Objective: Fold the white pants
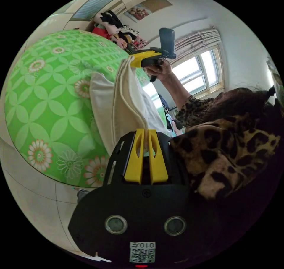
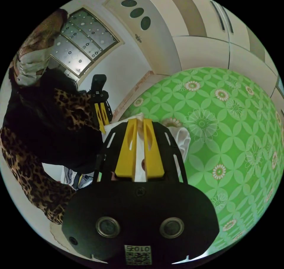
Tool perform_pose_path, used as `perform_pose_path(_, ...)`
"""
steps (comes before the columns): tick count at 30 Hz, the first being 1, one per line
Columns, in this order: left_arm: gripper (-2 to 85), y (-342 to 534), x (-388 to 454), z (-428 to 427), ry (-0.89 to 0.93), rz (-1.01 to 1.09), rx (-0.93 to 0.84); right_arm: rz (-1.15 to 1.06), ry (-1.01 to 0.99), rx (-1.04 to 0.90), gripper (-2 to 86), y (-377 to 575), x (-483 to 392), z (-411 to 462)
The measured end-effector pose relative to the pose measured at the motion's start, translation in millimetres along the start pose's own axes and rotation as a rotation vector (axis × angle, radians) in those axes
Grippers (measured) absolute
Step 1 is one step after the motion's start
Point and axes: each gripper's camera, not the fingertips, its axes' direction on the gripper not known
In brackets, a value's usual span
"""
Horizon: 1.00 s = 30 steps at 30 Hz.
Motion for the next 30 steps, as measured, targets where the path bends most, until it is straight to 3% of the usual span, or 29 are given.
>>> perform_pose_path(4, 0.5, 9, -32, 8, -0.032, -0.109, -0.028, 0.069, 0.073, -0.136, 4.4, 2, 19, 45)
perform_pose_path(8, 0.7, 28, -82, 32, 0.175, -0.278, -0.027, 0.205, 0.089, -0.188, 5.4, 18, 40, 87)
perform_pose_path(12, 0.9, 34, -99, 25, 0.238, -0.331, 0.048, 0.324, 0.183, -0.068, 5.1, 52, 37, 71)
perform_pose_path(16, 0.8, 35, -99, 16, 0.067, -0.359, 0.057, 0.639, 0.307, 0.129, 4.4, 130, 25, 28)
perform_pose_path(18, 0.7, 32, -94, 18, 0.001, -0.349, 0.034, 0.729, 0.312, 0.181, 5.0, 175, 7, 18)
perform_pose_path(22, 0.4, 19, -76, 17, 0.055, -0.248, 0.009, 1.071, 0.3, 0.312, 7.7, 297, -46, 16)
perform_pose_path(24, 0.3, 10, -70, 27, 0.061, -0.164, -0.137, 1.23, 0.256, 0.374, 9.1, 349, -70, 25)
perform_pose_path(25, 0.2, 9, -74, 29, -0.038, -0.175, -0.191, 1.325, 0.239, 0.414, 9.9, 378, -87, 35)
perform_pose_path(26, 0.1, 13, -82, 25, -0.166, -0.219, -0.172, 1.367, 0.237, 0.43, 10.2, 390, -96, 40)
perform_pose_path(27, 0.1, 14, -87, 23, -0.181, -0.226, -0.174, 1.434, 0.243, 0.456, 10.9, 410, -112, 52)
perform_pose_path(30, 0.4, 9, -107, 14, -0.067, -0.244, -0.107, 1.537, 0.191, 0.493, 12.9, 444, -140, 84)
